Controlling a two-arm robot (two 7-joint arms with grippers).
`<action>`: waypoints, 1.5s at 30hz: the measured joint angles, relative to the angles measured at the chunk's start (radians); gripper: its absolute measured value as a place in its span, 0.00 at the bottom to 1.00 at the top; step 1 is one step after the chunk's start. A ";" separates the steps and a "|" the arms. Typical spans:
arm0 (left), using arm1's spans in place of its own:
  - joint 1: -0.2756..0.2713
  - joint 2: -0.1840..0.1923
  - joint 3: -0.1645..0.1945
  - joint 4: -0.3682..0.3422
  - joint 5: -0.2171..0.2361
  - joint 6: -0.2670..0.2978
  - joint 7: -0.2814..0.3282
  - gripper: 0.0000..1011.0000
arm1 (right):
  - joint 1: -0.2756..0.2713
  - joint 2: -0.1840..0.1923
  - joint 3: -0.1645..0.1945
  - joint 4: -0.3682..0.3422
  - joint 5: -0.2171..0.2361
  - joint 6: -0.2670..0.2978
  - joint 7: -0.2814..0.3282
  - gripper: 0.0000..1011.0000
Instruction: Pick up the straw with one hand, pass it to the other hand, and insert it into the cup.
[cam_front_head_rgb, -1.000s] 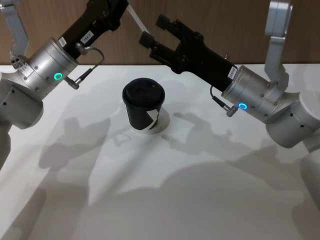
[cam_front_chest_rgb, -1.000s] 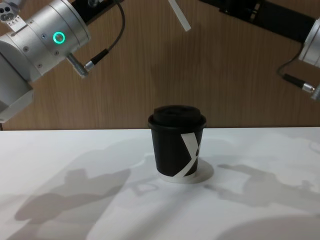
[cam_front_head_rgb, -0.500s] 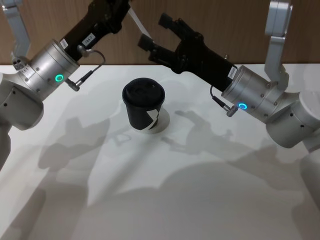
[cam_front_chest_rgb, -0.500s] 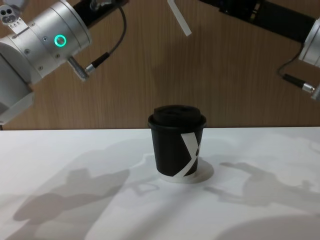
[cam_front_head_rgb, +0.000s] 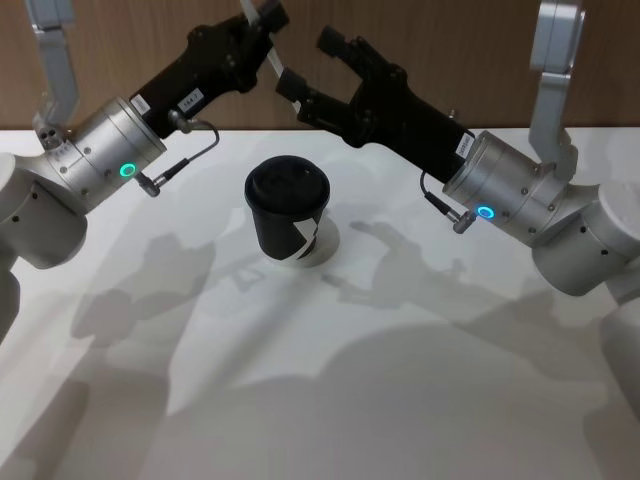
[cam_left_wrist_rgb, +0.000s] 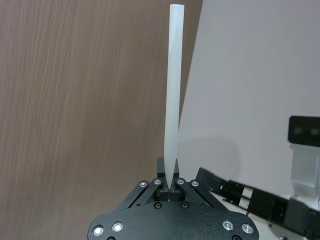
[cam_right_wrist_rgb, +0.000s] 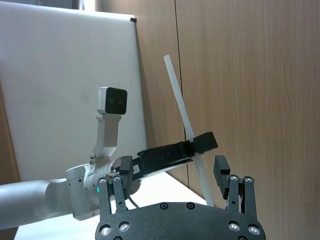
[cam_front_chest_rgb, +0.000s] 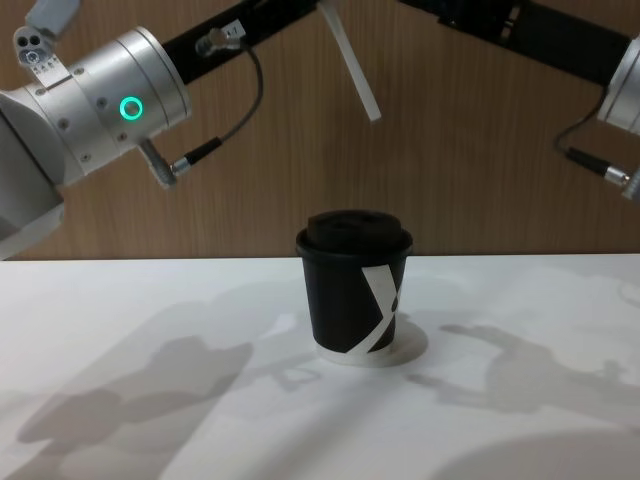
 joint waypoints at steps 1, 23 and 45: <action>0.001 0.001 0.002 -0.001 0.005 0.000 0.005 0.01 | 0.000 0.000 0.000 0.000 0.000 0.000 0.000 0.99; 0.004 0.005 0.031 0.012 0.094 -0.001 0.069 0.01 | 0.000 0.000 0.000 0.000 0.000 0.000 0.000 0.99; -0.017 -0.019 0.047 0.059 0.148 0.011 0.082 0.01 | 0.000 0.000 0.000 0.000 0.000 0.000 0.000 0.99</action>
